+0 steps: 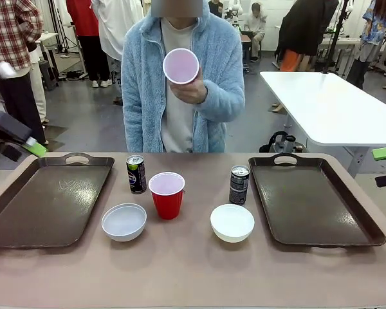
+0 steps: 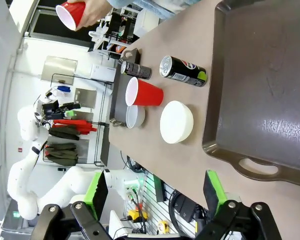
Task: Prepare tableware on both trays.
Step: Pick up a Picnic Bowl from the table and place it on a Handle tray.
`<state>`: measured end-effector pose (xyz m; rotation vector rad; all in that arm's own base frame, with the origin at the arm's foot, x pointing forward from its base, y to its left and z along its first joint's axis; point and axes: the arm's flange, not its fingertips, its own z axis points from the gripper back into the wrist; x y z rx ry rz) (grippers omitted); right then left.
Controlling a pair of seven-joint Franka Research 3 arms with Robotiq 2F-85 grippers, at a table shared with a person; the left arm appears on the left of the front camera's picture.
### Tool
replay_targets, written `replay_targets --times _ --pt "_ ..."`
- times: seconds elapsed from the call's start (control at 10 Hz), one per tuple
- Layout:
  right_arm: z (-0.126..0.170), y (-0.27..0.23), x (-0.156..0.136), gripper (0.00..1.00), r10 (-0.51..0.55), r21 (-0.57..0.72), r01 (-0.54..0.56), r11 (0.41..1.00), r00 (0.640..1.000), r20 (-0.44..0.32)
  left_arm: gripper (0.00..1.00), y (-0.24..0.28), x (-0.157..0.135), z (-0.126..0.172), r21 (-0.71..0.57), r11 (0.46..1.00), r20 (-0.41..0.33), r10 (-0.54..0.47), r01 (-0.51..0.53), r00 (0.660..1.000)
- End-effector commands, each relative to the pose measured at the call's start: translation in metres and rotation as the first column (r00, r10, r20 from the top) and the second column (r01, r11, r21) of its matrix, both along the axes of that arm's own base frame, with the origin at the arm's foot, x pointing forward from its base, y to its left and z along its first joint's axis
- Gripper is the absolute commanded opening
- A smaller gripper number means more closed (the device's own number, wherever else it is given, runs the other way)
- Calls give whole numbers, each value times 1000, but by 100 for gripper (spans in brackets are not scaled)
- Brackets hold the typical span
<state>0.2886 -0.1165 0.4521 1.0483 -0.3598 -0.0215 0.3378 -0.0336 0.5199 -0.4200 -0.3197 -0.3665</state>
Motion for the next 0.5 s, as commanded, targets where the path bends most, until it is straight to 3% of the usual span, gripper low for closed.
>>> replay_targets --times 0.0,0.4 --pt "-1 -1 3 100 6 21 -7 1000 1000 23 100 -51 12 -30 236 972 -59 0 14 998" --pt "-1 -1 3 100 6 21 -7 1000 1000 23 100 -126 35 -64 393 919 -82 8 24 997"
